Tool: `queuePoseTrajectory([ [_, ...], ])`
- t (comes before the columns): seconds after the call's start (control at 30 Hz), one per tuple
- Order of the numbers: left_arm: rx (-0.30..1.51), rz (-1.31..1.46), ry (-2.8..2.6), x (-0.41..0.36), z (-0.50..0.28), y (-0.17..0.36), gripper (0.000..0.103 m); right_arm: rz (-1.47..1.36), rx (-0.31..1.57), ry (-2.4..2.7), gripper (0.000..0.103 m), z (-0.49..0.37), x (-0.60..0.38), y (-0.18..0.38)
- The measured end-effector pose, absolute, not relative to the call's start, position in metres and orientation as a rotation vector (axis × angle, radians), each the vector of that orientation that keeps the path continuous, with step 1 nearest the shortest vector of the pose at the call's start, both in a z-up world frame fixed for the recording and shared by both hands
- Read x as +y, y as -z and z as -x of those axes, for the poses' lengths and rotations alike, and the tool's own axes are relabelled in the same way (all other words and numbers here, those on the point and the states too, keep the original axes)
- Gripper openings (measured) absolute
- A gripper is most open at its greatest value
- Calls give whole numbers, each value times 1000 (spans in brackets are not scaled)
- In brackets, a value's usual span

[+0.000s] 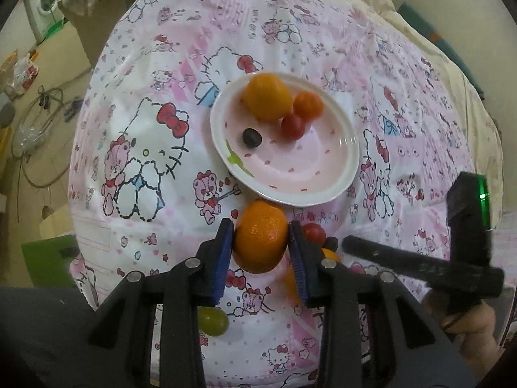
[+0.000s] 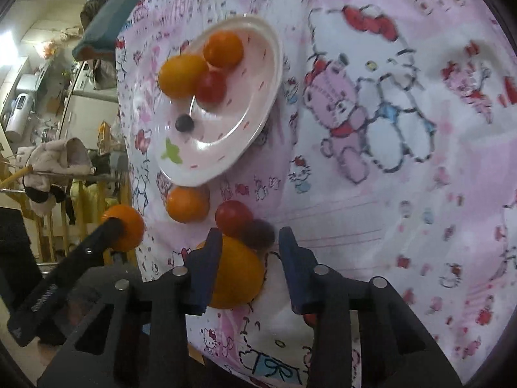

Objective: Organize fruits
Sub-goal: 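Grasp a tangerine with the left tool while the right tool grasps a dark grape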

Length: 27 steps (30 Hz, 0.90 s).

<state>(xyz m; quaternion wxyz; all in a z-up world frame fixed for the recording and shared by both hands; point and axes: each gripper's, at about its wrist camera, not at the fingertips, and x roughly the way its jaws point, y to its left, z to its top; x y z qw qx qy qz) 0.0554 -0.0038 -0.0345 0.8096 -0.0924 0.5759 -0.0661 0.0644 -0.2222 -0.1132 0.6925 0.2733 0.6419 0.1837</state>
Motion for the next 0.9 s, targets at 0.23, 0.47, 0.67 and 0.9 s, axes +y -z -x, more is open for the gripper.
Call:
queuePoseTrajectory([
  [0.23,1243,250,164,-2,-56,35,30,-602,1460,-385,35,-69,-216,130],
  [0.47,1232,258,158,-4,-58,33,30,-645,1452,-385,30,-72,-216,141],
  [0.67,1222,242,130,0,-59,35,30,-608,1428,-397,22,-68,-214,134],
  [0.9,1185,240,87,14,-59,36,30,-583,1371,-387,22,-63,-222,117],
])
